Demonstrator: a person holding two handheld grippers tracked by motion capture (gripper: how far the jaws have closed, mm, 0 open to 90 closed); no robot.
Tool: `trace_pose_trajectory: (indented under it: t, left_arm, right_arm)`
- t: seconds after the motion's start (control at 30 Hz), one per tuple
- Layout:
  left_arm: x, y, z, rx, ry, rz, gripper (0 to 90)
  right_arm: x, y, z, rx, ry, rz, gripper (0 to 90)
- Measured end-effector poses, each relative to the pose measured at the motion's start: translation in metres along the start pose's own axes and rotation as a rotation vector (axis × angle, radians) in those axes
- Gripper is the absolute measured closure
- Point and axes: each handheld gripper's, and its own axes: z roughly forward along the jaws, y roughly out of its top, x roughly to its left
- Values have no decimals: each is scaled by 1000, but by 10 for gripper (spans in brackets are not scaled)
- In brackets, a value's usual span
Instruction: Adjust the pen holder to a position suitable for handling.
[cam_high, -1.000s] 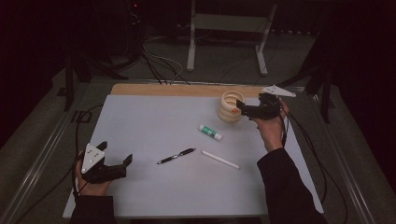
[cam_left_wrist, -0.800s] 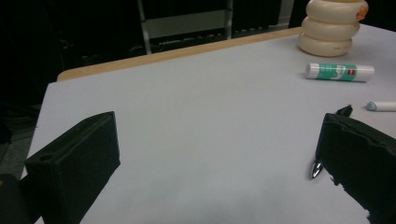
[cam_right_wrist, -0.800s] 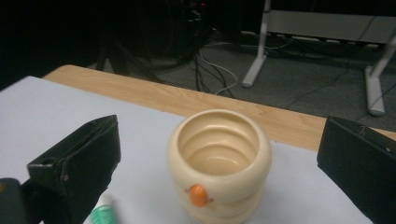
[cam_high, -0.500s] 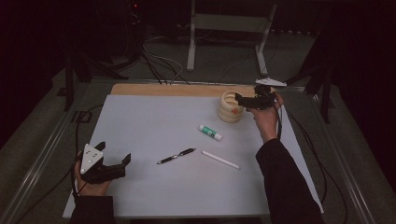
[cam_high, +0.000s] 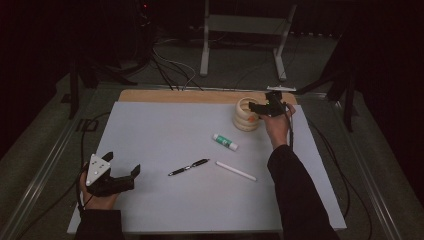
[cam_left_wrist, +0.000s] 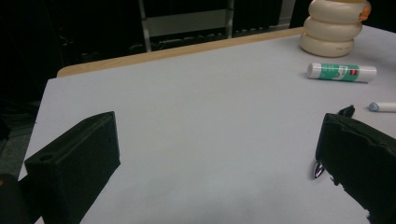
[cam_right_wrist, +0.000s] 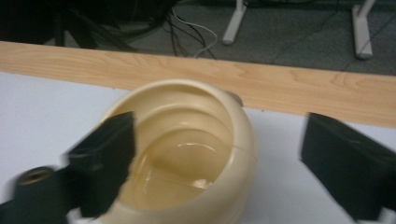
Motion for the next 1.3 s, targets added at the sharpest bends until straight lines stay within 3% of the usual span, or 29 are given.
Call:
trace_pose_trajectory:
  t: [0.2, 0.27, 0.37, 0.5, 0.57, 0.7, 0.77, 0.9, 1.13, 1.3]
  left_arm:
    - [2, -1, -1, -2, 1, -10, 2]
    - [2, -1, -1, -2, 2, -8, 2]
    - [2, -1, -1, -1, 2, -6, 2]
    - [1, 0, -1, 2, 2, 1, 3]
    - [1, -1, -1, 3, 4, 2, 2]
    - [1, -1, -2, 5, 6, -1, 3]
    - [2, -2, -2, 8, 8, -2, 3]
    - [3, -3, -3, 14, 11, -7, 3]
    - [2, -3, -4, 15, 14, -6, 3]
    - [2, -3, -3, 18, 15, -2, 3]
  right_arm:
    - [-1, -5, 14, 49, -26, 59, 471]
    - [-1, -5, 17, 64, -63, 63, 554]
    - [-2, -6, 19, 69, -65, 72, 591]
    - [-3, -7, 19, 65, -96, 109, 736]
    - [-5, -7, 18, 67, -105, 126, 753]
    - [-13, -9, 15, 65, -105, 209, 767]
    - [-15, -8, 11, 55, -101, 223, 774]
    - [-12, -4, 2, 28, -85, 200, 778]
    - [7, 2, -11, 11, -43, 111, 778]
    - [23, 4, -20, -3, 22, 86, 778]
